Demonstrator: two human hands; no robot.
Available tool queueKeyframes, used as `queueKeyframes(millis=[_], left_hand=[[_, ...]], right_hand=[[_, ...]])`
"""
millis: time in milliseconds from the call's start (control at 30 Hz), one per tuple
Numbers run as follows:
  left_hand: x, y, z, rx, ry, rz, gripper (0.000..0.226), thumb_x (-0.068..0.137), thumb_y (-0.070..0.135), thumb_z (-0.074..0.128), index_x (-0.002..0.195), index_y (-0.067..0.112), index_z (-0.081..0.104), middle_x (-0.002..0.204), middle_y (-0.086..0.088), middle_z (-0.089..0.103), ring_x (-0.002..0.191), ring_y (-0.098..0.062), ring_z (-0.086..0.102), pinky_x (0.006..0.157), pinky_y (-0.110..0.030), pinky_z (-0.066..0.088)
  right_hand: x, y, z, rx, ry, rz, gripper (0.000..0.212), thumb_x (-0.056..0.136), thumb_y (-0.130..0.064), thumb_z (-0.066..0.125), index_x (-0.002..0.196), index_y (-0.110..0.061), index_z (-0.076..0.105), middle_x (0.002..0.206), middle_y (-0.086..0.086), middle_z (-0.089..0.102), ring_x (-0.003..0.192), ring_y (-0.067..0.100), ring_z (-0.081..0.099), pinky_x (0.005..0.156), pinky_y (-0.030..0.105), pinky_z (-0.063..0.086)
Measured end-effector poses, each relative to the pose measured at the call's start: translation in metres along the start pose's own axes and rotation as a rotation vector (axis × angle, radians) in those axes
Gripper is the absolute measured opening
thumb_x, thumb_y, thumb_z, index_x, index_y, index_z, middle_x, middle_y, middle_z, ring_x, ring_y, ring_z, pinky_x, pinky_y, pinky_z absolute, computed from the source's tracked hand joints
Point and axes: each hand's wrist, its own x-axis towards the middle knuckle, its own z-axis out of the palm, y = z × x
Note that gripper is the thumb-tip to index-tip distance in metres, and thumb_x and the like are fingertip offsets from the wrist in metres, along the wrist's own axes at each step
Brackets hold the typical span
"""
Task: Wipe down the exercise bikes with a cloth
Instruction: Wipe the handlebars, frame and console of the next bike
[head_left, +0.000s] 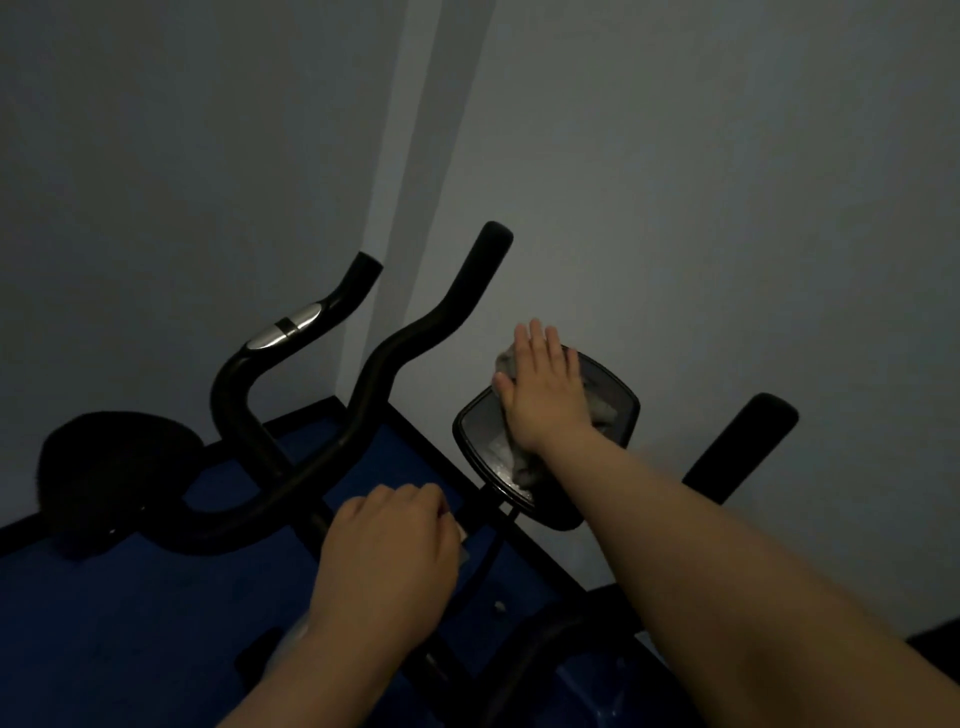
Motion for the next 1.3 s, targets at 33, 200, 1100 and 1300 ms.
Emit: queueKeyframes(millis=[33, 200, 1100, 1300], left_hand=[[0.0, 0.0, 0.001, -0.004, 0.006, 0.001, 0.024, 0.095, 0.037, 0.031, 0.099, 0.031, 0.053, 0.096, 0.015, 0.058, 0.088, -0.008, 0.049, 0.076, -0.025, 0.028], [-0.001, 0.002, 0.0, -0.006, 0.032, 0.019, 0.025, 0.095, 0.036, 0.032, 0.097, 0.03, 0.057, 0.093, 0.013, 0.06, 0.085, -0.009, 0.051, 0.074, -0.025, 0.029], [0.0, 0.0, 0.0, -0.007, 0.03, 0.014, 0.025, 0.095, 0.035, 0.037, 0.096, 0.028, 0.061, 0.086, 0.012, 0.061, 0.081, -0.011, 0.052, 0.072, -0.027, 0.03], [-0.001, 0.0, 0.002, 0.011, 0.044, -0.009, 0.025, 0.096, 0.036, 0.033, 0.097, 0.032, 0.057, 0.089, 0.015, 0.059, 0.083, -0.007, 0.05, 0.074, -0.024, 0.028]], right_hand=[[-0.003, -0.007, 0.0, -0.002, -0.004, -0.029, 0.064, 0.101, -0.043, 0.019, 0.15, -0.013, -0.01, 0.159, 0.007, -0.013, 0.146, 0.023, -0.013, 0.118, 0.043, -0.007], [-0.071, -0.018, 0.001, -0.11, -0.219, -0.273, 0.071, 0.1, -0.047, 0.021, 0.146, -0.017, -0.023, 0.156, 0.003, -0.025, 0.144, 0.021, -0.021, 0.118, 0.041, -0.008], [-0.07, 0.019, 0.007, 0.04, -0.065, 0.429, 0.069, 0.099, -0.05, 0.014, 0.145, -0.017, -0.025, 0.156, 0.006, -0.025, 0.144, 0.026, -0.02, 0.118, 0.042, -0.007], [-0.005, 0.018, 0.009, 0.054, 0.161, 0.434, 0.062, 0.101, -0.043, 0.016, 0.15, -0.013, -0.007, 0.16, 0.009, -0.006, 0.146, 0.027, -0.008, 0.118, 0.044, -0.007]])
